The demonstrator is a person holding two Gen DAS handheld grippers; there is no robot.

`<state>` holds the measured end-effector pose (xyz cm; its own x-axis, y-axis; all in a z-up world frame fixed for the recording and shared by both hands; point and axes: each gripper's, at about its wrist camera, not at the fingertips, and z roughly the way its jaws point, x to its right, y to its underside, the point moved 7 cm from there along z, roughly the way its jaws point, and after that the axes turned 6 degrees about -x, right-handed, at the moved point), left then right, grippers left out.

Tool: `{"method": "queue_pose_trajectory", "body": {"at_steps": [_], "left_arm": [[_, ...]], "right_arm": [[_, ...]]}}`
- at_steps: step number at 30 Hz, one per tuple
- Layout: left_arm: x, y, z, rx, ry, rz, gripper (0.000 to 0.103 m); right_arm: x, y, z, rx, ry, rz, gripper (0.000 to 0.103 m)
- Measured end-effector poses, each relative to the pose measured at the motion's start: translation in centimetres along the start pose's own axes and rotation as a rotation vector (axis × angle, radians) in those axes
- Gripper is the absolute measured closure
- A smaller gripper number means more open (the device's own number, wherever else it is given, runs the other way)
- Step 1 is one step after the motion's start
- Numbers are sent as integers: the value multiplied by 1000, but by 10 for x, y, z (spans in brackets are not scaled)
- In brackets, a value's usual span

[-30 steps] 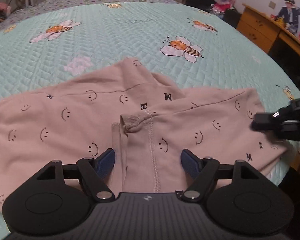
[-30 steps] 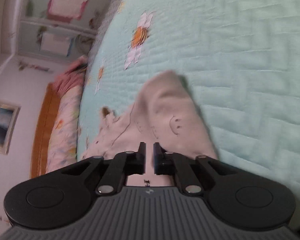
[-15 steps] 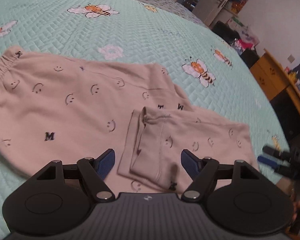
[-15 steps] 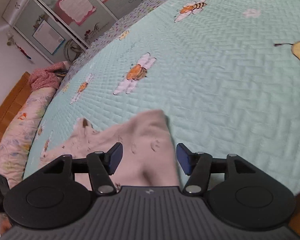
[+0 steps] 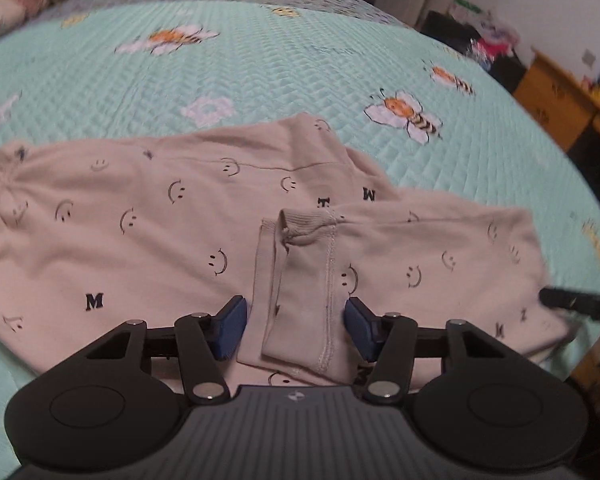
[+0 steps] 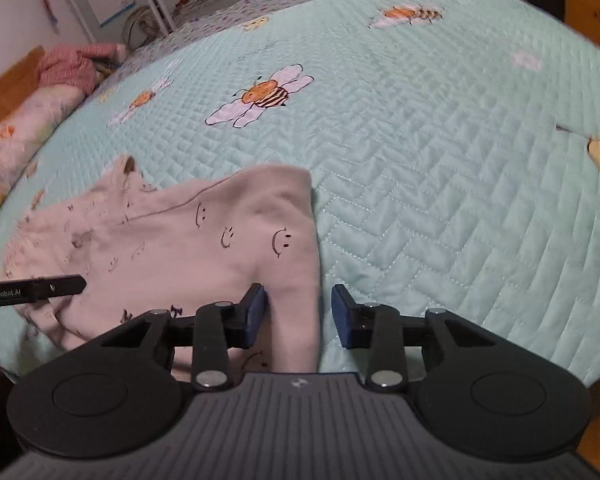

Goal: Fold clothes

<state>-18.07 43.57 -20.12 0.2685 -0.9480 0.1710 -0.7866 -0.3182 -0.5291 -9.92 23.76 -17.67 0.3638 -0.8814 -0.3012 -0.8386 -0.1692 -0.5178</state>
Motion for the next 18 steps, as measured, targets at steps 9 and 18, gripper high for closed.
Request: {"method": "queue_pose_trajectory", "body": {"at_steps": [9, 18], "left_arm": [[-3, -3, 1, -4, 12, -22, 45], [0, -2, 1, 14, 7, 22, 49]], "right_arm": [[18, 4, -24, 52, -159, 204, 49], [27, 17, -32, 72, -199, 260, 46]]}}
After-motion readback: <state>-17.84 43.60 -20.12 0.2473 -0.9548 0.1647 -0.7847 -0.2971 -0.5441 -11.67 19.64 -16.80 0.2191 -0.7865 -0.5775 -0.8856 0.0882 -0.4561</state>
